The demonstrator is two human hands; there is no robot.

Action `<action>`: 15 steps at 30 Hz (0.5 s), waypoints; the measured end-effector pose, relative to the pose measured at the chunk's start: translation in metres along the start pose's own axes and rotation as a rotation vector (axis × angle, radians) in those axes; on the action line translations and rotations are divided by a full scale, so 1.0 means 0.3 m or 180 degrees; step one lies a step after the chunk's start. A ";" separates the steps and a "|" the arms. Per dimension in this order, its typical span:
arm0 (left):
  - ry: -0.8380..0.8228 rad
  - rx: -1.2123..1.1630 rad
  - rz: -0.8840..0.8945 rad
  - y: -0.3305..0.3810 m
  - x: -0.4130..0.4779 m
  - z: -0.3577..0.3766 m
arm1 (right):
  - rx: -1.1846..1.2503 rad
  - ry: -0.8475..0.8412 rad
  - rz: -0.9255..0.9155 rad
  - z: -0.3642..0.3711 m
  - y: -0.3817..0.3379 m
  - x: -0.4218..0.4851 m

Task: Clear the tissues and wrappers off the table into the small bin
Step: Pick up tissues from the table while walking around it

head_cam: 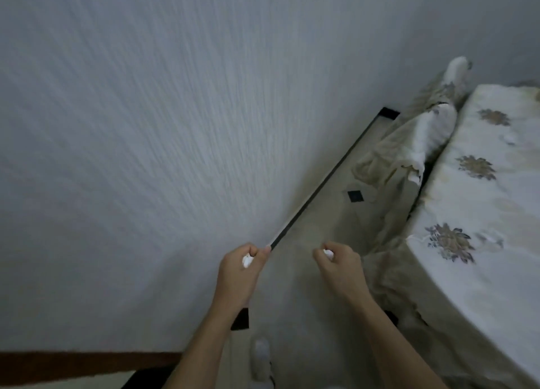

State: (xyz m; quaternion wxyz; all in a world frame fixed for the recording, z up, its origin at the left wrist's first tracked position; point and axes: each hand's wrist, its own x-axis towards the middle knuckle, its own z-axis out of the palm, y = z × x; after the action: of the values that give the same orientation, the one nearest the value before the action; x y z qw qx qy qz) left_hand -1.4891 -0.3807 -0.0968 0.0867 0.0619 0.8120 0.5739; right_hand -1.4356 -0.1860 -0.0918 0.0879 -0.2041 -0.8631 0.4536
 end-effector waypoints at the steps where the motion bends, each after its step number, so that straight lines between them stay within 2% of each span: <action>1: -0.0070 0.0010 0.0035 0.009 0.074 -0.005 | -0.0009 0.0085 -0.0005 0.008 -0.020 0.049; 7: -0.0482 0.0046 0.0191 0.060 0.417 0.037 | 0.0030 0.0445 0.0212 0.023 -0.051 0.283; 15: -0.1066 0.0074 0.0435 0.135 0.805 0.223 | 0.0133 0.0910 0.0617 -0.048 0.030 0.582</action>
State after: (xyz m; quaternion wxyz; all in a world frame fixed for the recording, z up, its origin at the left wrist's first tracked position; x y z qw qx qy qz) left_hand -1.7110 -0.2571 -0.0972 0.1808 0.2127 0.7867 0.5507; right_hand -1.5857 -0.0953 -0.0968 0.1697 -0.3469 -0.8084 0.4442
